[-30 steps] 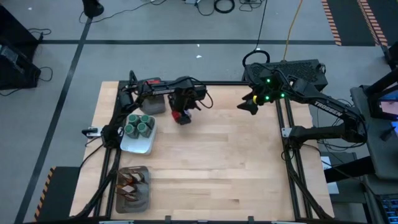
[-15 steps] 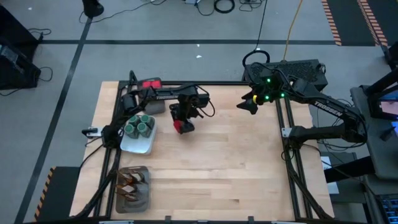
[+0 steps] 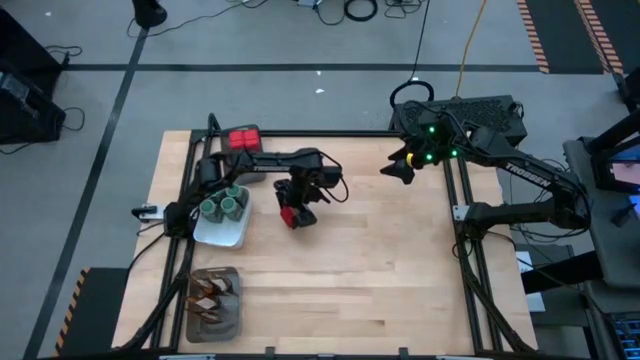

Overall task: Sort spices by type
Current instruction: Put the red seasoning can into the top black bin

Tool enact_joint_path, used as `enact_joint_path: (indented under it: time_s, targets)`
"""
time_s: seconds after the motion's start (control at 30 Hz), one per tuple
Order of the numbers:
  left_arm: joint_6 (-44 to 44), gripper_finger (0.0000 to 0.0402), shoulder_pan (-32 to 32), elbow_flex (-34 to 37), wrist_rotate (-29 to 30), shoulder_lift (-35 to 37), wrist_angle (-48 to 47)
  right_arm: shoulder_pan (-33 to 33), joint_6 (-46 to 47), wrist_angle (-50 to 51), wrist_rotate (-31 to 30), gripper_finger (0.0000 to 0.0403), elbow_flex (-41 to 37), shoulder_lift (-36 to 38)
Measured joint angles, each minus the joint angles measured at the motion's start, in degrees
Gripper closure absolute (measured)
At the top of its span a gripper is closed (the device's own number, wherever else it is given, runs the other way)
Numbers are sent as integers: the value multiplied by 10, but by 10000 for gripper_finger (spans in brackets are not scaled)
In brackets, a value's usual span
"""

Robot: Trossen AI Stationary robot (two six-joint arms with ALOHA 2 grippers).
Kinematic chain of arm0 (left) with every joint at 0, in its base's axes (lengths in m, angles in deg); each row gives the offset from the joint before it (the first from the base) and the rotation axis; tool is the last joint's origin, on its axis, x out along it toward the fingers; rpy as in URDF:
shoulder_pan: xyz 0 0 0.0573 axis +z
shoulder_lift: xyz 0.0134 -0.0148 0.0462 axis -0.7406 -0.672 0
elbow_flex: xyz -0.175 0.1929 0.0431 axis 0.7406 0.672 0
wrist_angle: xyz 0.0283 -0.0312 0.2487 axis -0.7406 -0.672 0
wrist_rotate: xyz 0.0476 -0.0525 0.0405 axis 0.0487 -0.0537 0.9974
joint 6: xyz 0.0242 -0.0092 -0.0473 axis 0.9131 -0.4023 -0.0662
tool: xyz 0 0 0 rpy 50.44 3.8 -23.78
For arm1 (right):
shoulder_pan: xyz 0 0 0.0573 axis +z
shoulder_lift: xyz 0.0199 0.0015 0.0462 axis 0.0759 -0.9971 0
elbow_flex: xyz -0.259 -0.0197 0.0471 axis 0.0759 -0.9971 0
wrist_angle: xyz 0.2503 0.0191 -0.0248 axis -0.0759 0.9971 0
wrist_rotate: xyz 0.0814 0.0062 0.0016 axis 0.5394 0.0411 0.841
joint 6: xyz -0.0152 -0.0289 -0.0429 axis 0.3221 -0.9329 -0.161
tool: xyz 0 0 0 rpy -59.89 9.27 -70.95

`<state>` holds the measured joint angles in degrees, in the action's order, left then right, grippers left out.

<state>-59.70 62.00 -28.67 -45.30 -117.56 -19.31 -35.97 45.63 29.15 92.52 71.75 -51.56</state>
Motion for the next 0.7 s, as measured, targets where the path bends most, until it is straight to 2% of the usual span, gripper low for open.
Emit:
enact_joint_path:
  time_s: [0.37,0.7]
  targets:
    - [-7,76,-15,0,-21,0,0,30,-3,-4,0,87,0,0]
    - [-8,36,-19,0,-11,0,8,30,-9,-12,0,87,0,0]
